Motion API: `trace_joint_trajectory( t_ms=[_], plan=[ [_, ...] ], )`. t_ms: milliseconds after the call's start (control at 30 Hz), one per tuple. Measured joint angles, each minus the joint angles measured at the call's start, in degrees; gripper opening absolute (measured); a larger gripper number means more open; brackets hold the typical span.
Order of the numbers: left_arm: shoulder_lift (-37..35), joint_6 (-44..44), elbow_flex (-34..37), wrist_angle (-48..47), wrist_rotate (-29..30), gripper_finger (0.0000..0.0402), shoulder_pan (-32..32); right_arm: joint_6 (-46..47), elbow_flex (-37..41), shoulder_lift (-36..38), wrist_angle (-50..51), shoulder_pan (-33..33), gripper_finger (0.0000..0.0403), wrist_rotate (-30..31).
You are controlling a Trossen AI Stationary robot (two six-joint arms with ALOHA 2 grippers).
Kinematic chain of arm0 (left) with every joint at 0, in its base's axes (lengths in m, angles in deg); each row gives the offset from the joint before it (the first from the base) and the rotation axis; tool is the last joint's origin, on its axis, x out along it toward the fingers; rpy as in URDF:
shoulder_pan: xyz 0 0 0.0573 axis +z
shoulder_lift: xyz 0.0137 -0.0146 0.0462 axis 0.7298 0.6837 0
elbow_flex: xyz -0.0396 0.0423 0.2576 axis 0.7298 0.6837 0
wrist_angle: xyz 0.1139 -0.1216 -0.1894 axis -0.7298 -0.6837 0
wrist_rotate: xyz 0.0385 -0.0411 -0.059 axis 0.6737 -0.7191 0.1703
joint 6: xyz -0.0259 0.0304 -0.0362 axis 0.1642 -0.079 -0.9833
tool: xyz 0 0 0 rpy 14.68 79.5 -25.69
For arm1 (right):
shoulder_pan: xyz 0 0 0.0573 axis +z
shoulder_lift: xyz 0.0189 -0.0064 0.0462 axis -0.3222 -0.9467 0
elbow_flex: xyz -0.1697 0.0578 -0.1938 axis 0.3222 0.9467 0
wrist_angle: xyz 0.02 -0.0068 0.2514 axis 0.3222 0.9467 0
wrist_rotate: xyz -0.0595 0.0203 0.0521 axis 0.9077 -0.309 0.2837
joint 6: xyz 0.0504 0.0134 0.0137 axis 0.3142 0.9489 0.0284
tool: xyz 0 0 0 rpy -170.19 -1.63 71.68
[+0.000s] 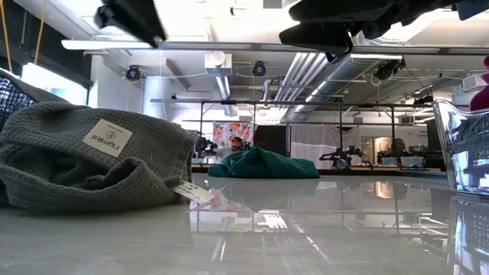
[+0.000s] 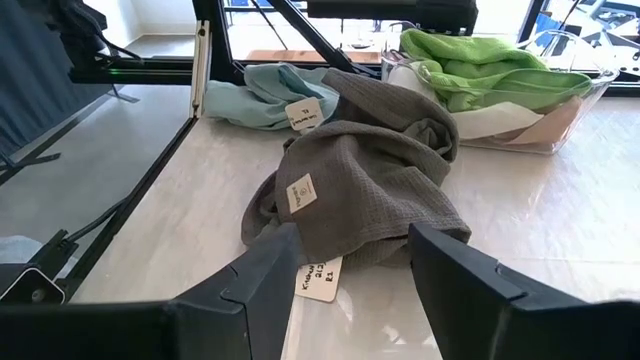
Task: Sort towels by color in basket
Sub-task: Put the gray towel into the right transparent bin
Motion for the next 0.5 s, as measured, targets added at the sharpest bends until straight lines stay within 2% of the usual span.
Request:
trace_joint_trajectory(
  t_ms=[133,267,367,500],
  plan=[
    [0.0,10.1,4.0,16.2,4.2,0.0145,-3.3,0.0,0.0,0.0,0.3,0.0,0.0190,0.0],
    [1.3,25.8,9.6,41.9,7.4,0.0145,-8.2,0.0,0.0,0.0,0.4,0.0,0.0190,0.0],
    [4.8,38.8,12.5,61.2,9.3,0.0145,-11.7,0.0,0.0,0.0,0.4,0.0,0.0190,0.0],
    [11.7,48.3,12.2,75.4,11.4,0.0145,-15.2,0.0,0.0,0.0,0.4,0.0,0.0190,0.0]
  ],
)
